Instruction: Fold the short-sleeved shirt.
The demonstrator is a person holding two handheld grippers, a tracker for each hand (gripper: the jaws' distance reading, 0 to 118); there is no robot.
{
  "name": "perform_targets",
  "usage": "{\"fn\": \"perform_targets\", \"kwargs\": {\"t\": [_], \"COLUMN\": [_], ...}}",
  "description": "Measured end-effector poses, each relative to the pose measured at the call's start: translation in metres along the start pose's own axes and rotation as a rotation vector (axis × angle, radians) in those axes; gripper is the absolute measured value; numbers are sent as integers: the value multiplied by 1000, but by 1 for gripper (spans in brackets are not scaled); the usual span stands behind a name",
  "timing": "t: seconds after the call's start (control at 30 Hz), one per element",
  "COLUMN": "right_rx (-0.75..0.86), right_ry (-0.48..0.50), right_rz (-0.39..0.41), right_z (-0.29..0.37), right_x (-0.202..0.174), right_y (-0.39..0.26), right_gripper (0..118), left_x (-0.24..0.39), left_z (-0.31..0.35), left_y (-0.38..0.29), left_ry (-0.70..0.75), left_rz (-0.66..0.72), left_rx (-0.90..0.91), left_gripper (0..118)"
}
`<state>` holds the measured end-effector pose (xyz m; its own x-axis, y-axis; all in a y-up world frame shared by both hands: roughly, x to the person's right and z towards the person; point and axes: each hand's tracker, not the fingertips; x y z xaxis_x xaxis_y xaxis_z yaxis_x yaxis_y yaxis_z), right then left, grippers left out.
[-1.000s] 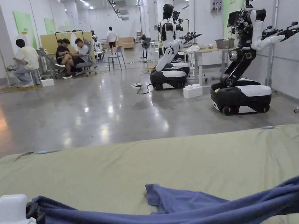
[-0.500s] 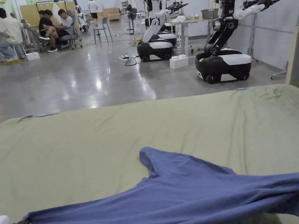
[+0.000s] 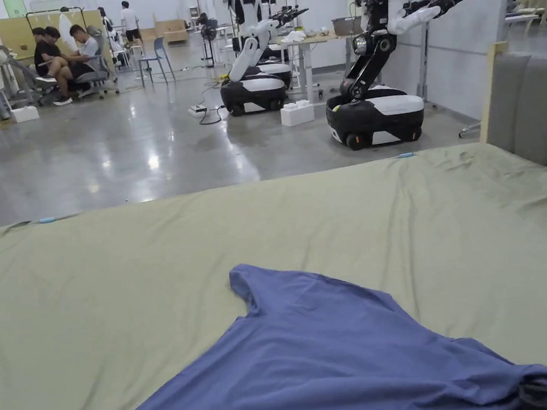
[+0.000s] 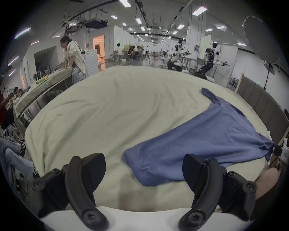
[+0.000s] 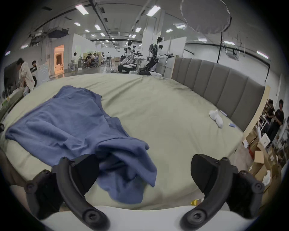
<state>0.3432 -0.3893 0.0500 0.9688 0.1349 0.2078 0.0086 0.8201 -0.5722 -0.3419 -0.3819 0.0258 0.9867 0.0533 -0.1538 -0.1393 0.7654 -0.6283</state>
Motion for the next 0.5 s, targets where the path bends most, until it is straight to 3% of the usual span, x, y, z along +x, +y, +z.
{"fn": "perform_targets", "kwargs": {"t": [0.13, 0.17, 0.2, 0.23, 0.27, 0.3, 0.37, 0.5], "right_rx": [50, 46, 69, 99, 124, 144, 141, 176], "right_ry": [-5, 80, 116, 123, 104, 69, 228, 317], "right_rz": [-22, -53, -64, -51, -45, -32, -32, 75], "right_z": [50, 68, 78, 90, 98, 108, 117, 127], "right_x": [-10, -15, -21, -30, -40, -51, -70, -112], "right_y": [13, 15, 15, 14, 13, 11, 15, 36], "right_gripper": [114, 105, 84, 32, 6, 5, 5, 5], "left_x": [-6, -7, -7, -5, -1, 1, -2, 3], "left_z": [65, 88, 102, 113, 118, 120, 108, 74], "left_y": [9, 3, -2, -9, -14, -19, -29, -45], "left_ry": [-50, -87, -103, -88, -66, -35, -110, -18], "left_rz": [15, 57, 79, 80, 57, 27, 49, 28], "left_rx": [4, 72, 122, 155, 163, 178, 47, 14], "left_gripper": [106, 96, 78, 31, 0, 0, 0, 0]}}
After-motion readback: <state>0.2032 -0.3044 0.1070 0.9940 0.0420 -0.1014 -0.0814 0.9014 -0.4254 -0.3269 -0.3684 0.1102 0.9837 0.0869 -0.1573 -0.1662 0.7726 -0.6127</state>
